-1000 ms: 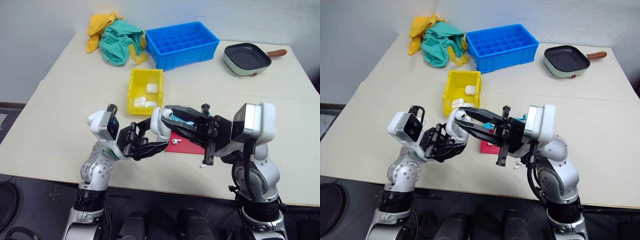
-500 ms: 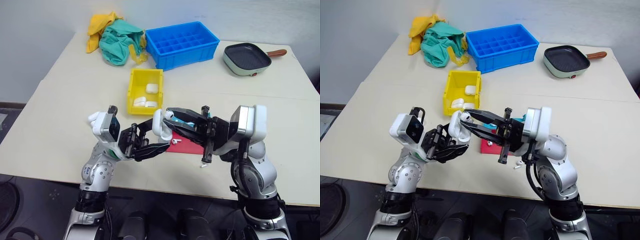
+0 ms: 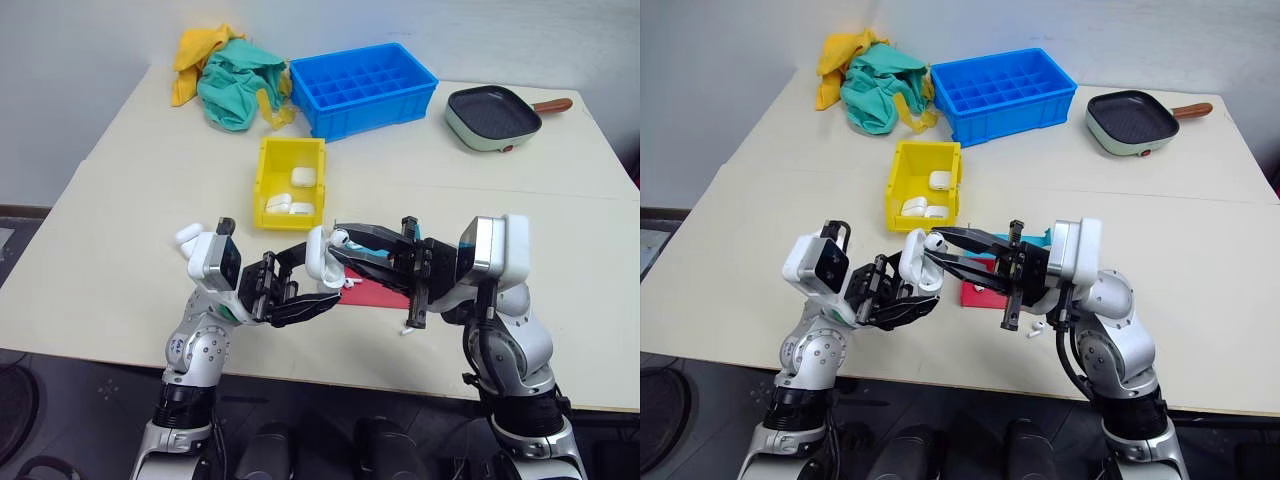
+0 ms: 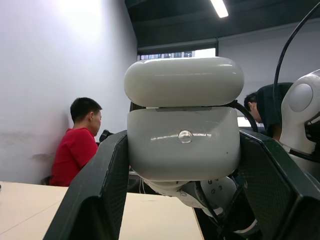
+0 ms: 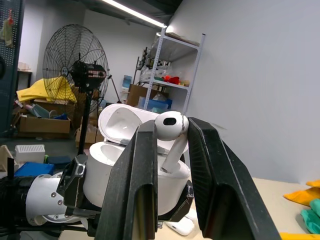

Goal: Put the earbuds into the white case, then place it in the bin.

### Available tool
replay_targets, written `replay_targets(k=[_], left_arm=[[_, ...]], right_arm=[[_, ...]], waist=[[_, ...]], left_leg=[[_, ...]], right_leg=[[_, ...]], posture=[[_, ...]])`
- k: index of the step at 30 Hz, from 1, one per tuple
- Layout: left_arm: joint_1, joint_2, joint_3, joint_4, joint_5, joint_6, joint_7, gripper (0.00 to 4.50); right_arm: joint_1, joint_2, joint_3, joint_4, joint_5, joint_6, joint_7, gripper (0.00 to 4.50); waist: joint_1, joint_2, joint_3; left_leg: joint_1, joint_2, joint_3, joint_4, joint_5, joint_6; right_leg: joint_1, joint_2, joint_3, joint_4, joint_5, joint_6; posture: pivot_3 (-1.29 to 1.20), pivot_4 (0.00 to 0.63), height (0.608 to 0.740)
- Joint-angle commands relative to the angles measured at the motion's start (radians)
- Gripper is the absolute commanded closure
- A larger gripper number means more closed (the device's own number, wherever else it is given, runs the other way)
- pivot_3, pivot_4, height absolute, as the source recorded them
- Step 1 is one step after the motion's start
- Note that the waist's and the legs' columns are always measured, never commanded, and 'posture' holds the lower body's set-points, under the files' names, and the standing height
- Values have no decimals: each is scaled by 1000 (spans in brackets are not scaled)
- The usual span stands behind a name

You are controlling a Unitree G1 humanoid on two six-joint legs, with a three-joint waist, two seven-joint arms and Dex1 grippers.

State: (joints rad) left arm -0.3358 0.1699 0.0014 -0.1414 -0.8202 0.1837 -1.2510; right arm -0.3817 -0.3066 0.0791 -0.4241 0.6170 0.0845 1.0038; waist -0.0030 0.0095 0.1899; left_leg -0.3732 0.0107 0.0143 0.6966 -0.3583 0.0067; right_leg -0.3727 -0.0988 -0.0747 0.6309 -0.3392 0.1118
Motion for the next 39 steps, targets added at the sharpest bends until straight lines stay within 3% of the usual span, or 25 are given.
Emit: replay_targets(k=[1,34,39], left_arm=[[-8,-18,-30,-29,-3,-13,-24,1719],[-38,-67,-16,-27,26,-69,-22,1719],[-42,-70,-15,-32,25,-71,-20,1719]], right_arm=[[-18,-3,45,0,-2,20,9,4051],[0,-58,41,92,24,26,67,4051],[-19,-64,29,84,46,44,62,2397]], waist=[[0,0,0],[1,0,0],[1,0,0]], left_leg=[[0,0,0,0,0,0],[0,0,0,0,0,0],[0,0,0,0,0,0]], right_leg=[[0,0,0,0,0,0],[0,0,0,0,0,0],[0,0,0,0,0,0]], posture=[[0,150,740],[0,150,740],[0,150,740]])
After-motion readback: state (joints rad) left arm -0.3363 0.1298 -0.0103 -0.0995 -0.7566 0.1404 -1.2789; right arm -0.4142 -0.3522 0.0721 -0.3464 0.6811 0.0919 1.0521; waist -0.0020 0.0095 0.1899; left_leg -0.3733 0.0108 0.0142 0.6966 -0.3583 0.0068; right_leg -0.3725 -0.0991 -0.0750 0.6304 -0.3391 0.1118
